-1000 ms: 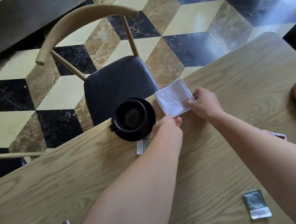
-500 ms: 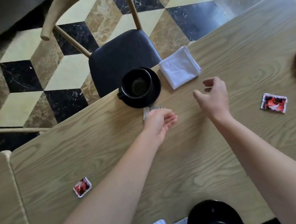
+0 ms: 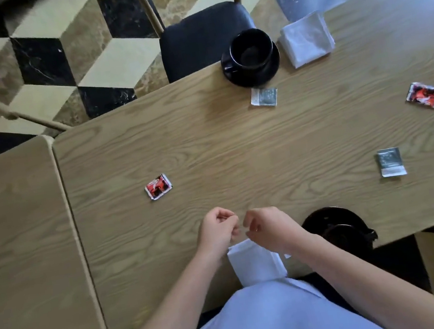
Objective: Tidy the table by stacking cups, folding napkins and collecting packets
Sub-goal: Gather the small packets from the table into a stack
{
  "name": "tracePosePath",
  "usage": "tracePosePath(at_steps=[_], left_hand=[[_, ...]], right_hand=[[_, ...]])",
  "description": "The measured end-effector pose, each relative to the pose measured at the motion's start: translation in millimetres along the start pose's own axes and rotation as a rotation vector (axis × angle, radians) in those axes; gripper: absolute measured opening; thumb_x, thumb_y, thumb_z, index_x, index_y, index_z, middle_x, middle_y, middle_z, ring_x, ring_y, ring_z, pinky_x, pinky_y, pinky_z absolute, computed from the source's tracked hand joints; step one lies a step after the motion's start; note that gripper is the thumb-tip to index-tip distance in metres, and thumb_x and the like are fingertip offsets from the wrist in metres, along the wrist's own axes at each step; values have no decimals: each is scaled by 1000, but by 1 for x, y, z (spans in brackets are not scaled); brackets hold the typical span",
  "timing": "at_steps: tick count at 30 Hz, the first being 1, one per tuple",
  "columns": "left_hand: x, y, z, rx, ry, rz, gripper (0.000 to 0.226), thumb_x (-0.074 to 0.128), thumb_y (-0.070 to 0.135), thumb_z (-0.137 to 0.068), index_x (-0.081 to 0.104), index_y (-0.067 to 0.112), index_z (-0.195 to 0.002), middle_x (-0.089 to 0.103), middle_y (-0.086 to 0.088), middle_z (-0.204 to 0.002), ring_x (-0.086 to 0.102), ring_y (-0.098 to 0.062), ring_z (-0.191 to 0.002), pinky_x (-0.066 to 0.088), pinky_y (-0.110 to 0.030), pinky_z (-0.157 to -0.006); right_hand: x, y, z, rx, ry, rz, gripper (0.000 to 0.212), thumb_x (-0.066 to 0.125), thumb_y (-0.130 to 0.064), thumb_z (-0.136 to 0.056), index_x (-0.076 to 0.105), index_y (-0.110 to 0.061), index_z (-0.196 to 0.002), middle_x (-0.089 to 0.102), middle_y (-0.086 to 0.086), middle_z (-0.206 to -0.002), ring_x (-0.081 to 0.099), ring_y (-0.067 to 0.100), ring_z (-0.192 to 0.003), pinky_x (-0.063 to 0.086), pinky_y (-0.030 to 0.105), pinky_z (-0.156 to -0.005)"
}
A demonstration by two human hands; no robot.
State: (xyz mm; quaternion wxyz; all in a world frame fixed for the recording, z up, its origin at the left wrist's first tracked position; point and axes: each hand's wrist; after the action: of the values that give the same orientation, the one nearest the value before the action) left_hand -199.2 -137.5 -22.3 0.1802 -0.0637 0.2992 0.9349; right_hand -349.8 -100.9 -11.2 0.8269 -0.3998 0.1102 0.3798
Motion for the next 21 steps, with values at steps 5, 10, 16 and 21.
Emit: tracePosePath(at_steps=[5, 10, 16, 21], left_hand=[[-68, -3, -13, 107, 271, -113, 16, 67, 8, -81, 60, 20, -73, 65, 0, -68, 65, -27, -68, 51, -33, -65], [-129, 23, -48, 294, 483, -474, 14, 63, 10, -81, 70, 19, -88, 69, -8, -99, 65, -32, -94, 48, -33, -76], [-140, 26, -86, 441, 502, -809, 24, 69, 16, -81, 66, 17, -106, 54, -11, -117, 50, -37, -112, 46, -43, -90], [-132, 30, -103, 404, 500, -836, 34, 70, 25, -87, 62, 10, -117, 55, -14, -126, 47, -38, -117, 36, -41, -100]], right_hand=[[18, -42, -22, 19, 67, 5, 20, 61, -15, -83, 70, -18, -101, 74, 2, -98, 68, 24, -96, 53, 31, -80], [21, -22, -25, 133, 142, 310, 32, 51, -12, -85, 66, -26, -108, 72, 0, -109, 65, 27, -100, 45, 30, -74], [19, 34, 14, 210, 192, 664, 20, 62, -34, -86, 66, -30, -105, 59, -4, -107, 51, 24, -111, 34, 39, -85], [23, 49, 23, 184, 171, 645, 30, 65, -33, -79, 64, -35, -109, 51, -6, -115, 43, 22, -115, 30, 39, -92]])
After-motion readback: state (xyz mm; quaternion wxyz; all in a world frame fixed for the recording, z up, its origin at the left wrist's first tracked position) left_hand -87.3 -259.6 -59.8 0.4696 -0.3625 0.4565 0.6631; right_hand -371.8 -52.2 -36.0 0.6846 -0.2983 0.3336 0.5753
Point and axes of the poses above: each hand's wrist, its own z-axis away from the middle knuckle, its own x-axis out of the palm, y = z × x
